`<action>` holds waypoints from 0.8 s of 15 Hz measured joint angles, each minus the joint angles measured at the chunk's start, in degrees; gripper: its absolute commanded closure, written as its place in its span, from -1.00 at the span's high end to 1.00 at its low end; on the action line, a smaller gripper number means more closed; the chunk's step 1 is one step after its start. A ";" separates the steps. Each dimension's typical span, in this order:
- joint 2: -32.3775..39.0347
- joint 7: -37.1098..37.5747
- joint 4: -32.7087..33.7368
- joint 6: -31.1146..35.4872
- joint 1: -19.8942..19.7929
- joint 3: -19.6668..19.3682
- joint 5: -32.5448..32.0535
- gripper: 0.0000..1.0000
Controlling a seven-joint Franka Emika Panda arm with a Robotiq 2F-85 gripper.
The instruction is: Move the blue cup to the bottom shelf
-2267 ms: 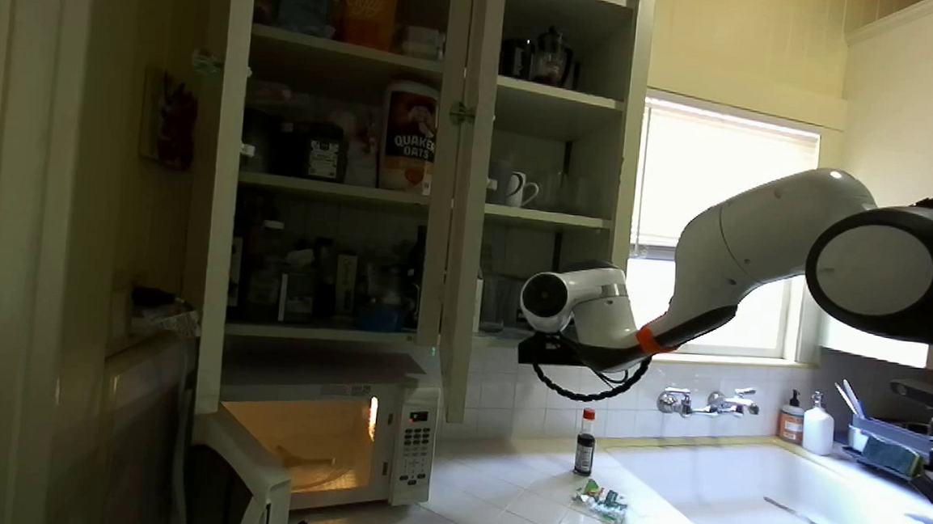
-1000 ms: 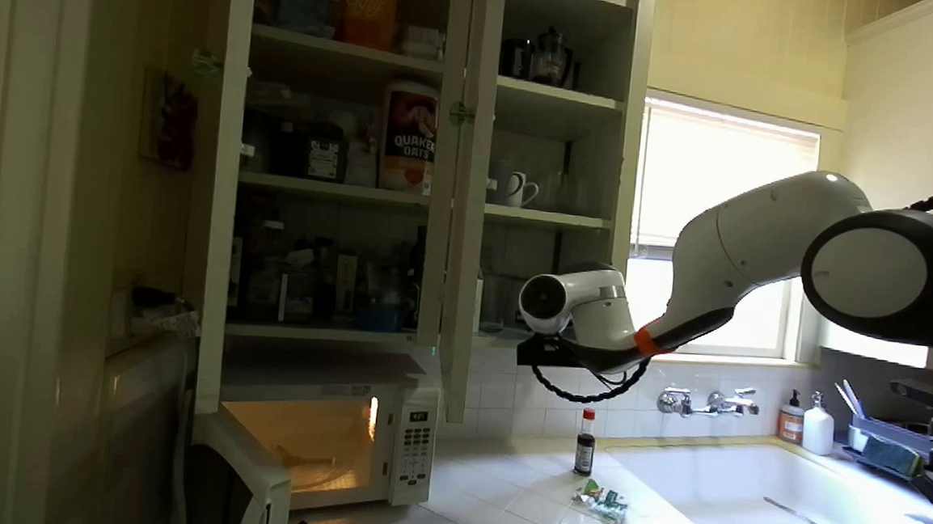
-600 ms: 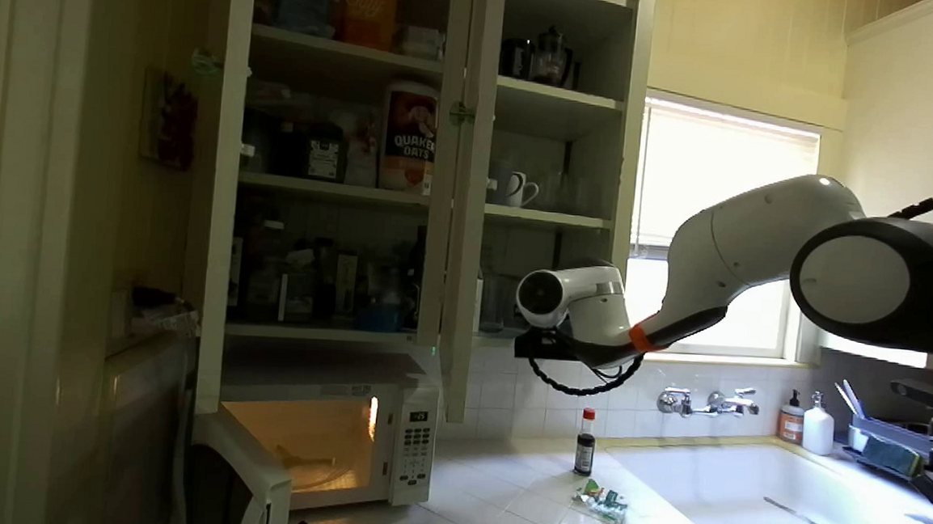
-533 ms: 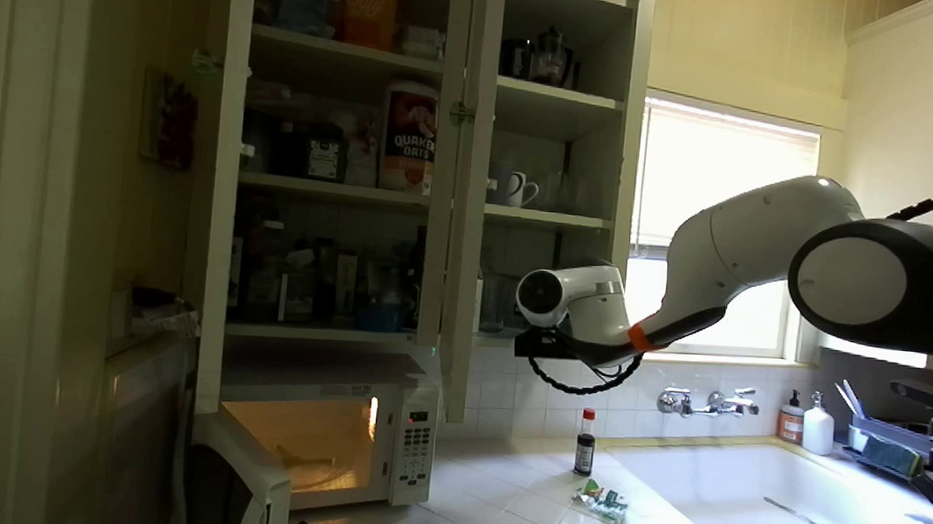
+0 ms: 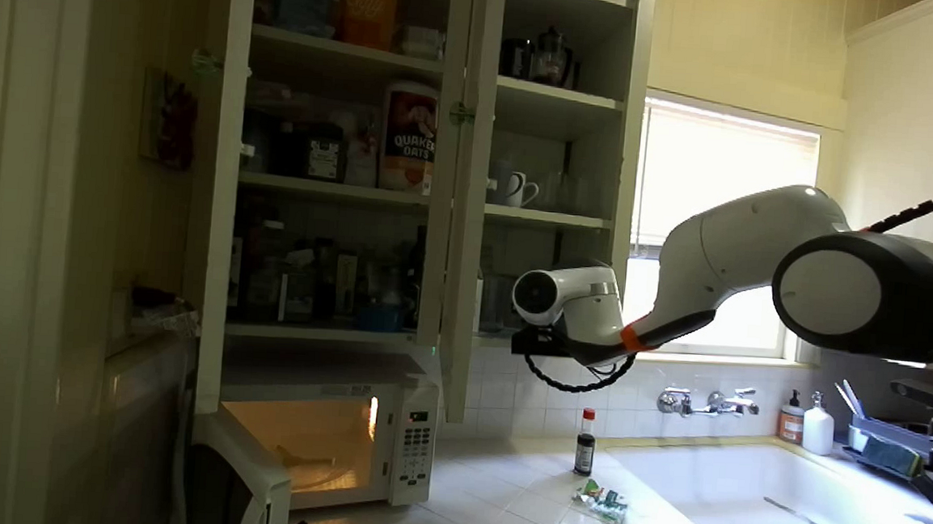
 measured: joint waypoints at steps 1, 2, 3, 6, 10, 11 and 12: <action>0.56 -0.18 0.59 0.00 -0.09 0.00 0.09 0.05; 1.22 -0.35 1.33 0.00 -0.24 -0.02 0.15 0.05; 1.88 -0.52 2.03 0.00 -0.41 -0.03 0.35 0.05; 3.80 -1.44 4.19 0.01 -0.82 -0.03 1.23 0.05; 6.05 -2.82 6.35 0.03 -0.81 0.09 2.27 0.05; 6.46 -2.84 6.64 0.03 -0.74 0.11 2.28 0.05; 6.85 -2.84 6.93 0.03 -0.65 0.11 2.28 0.05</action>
